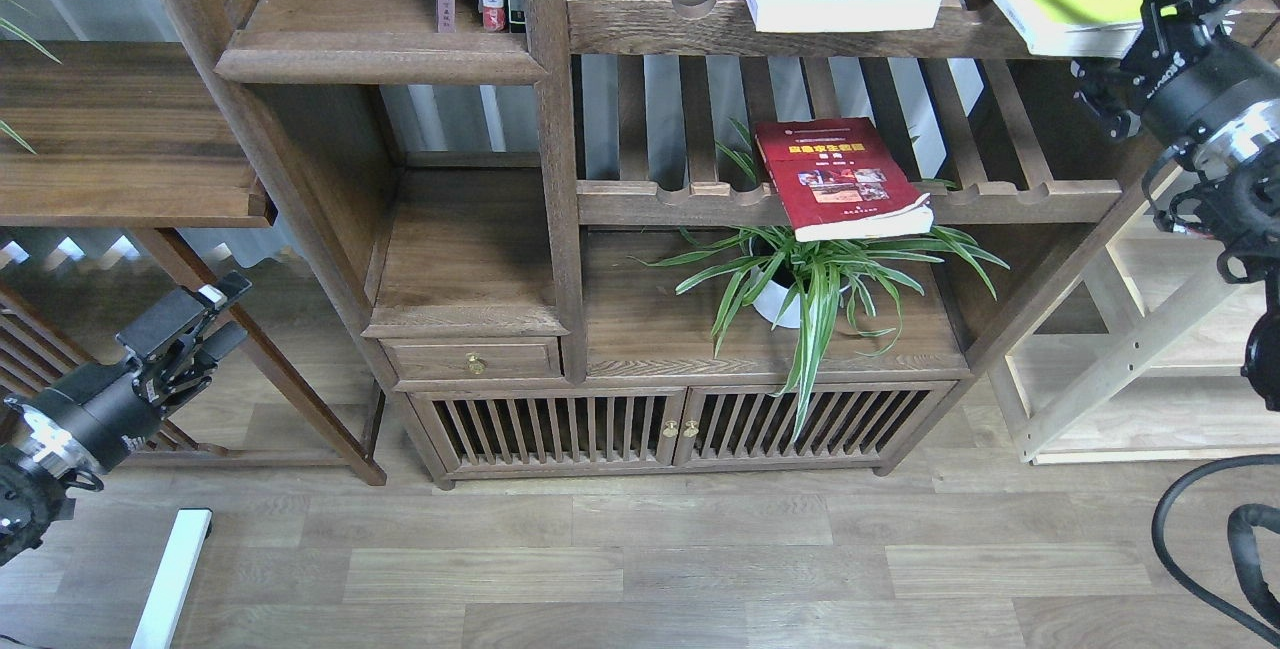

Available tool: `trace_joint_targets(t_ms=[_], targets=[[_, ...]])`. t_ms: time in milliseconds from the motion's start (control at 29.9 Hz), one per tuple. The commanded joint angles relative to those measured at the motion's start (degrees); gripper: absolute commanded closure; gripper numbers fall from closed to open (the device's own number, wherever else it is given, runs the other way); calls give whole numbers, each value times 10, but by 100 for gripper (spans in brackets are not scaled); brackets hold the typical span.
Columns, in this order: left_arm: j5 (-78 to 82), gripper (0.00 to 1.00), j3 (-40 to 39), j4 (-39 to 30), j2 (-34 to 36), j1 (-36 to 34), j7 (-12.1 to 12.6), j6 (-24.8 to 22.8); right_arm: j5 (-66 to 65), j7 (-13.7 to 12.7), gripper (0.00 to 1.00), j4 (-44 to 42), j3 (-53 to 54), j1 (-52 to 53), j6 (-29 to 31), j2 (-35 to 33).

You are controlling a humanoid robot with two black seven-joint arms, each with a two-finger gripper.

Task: Organize books on shelf
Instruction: 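Raise the right gripper up to the yellow book on the upper shelf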

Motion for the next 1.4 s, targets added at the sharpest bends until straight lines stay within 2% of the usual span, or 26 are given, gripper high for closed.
trace_joint_targets(t_ms=[0, 100, 468, 702, 903, 1070, 1371], targets=[[0, 1, 0, 0, 0, 1, 0, 0, -1, 0, 32, -9, 0, 7, -3, 4], [-1, 1, 0, -1, -1, 6, 0, 0, -2, 1, 34, -26, 3, 13, -12, 4], [0, 1, 0, -1, -1, 11, 0, 0, -19, 8, 34, -63, 11, 13, -12, 5], [0, 1, 0, 0, -2, 11, 0, 0, -17, 7, 48, -61, 18, 14, -9, 6], [0, 1, 0, 0, -2, 11, 0, 0, -22, 7, 52, -61, 19, 21, -10, 0], [0, 1, 1, 0, -5, 11, 0, 0, -20, 6, 65, -59, 35, 20, -11, 2], [0, 1, 1, 1, -5, 11, 0, 0, -21, 2, 72, -55, 35, 6, -11, 1]])
